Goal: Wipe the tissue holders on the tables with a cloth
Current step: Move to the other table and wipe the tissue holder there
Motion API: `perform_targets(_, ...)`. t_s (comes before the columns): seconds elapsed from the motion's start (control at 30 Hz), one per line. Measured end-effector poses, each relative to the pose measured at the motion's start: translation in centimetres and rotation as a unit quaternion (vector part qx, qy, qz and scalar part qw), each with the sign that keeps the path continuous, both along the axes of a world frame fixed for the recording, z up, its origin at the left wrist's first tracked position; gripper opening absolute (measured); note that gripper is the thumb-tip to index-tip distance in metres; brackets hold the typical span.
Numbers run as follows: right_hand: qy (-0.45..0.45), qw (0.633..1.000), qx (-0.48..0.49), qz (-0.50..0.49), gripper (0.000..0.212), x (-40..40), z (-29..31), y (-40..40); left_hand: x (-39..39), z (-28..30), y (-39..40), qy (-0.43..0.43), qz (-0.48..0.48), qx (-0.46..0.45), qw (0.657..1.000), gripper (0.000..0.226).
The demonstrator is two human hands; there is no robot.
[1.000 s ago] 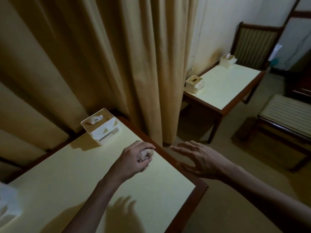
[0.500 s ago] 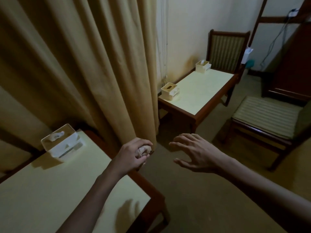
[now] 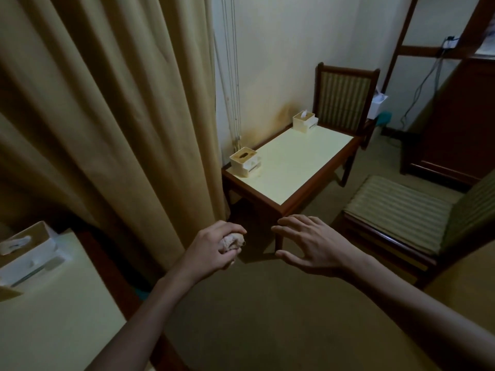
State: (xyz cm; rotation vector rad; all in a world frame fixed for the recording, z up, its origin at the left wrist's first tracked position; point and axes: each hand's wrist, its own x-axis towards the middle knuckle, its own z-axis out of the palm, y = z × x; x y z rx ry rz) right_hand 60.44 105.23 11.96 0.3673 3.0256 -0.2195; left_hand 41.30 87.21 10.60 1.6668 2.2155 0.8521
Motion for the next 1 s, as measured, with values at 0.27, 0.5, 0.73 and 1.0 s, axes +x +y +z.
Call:
perform_targets(0.27, -0.001, 0.999, 0.033, 0.017, 0.083, -4.2, 1.1, 10.3, -3.0, -0.7, 10.5, -0.009, 0.034, -0.020, 0.999, 0.037)
perform_targets(0.5, -0.015, 0.999, 0.025, 0.014, 0.084, -8.7, 1.2, 20.3, -7.5, -0.8, 19.7, -0.048, 0.069, -0.037, 0.996, 0.034)
perform_targets(0.73, -0.001, 0.999, 0.003, 0.045, 0.081, -12.2, 0.7, 29.3, -10.5, -0.8, 27.6, -0.069, 0.102, -0.060, 0.991, 0.034)
perform_targets(1.0, 0.002, 0.997, -0.003, 0.083, 0.074, -14.4, -0.7, 42.7, -11.7, -0.9, 38.3, -0.089, 0.165, -0.036, 0.982, 0.036)
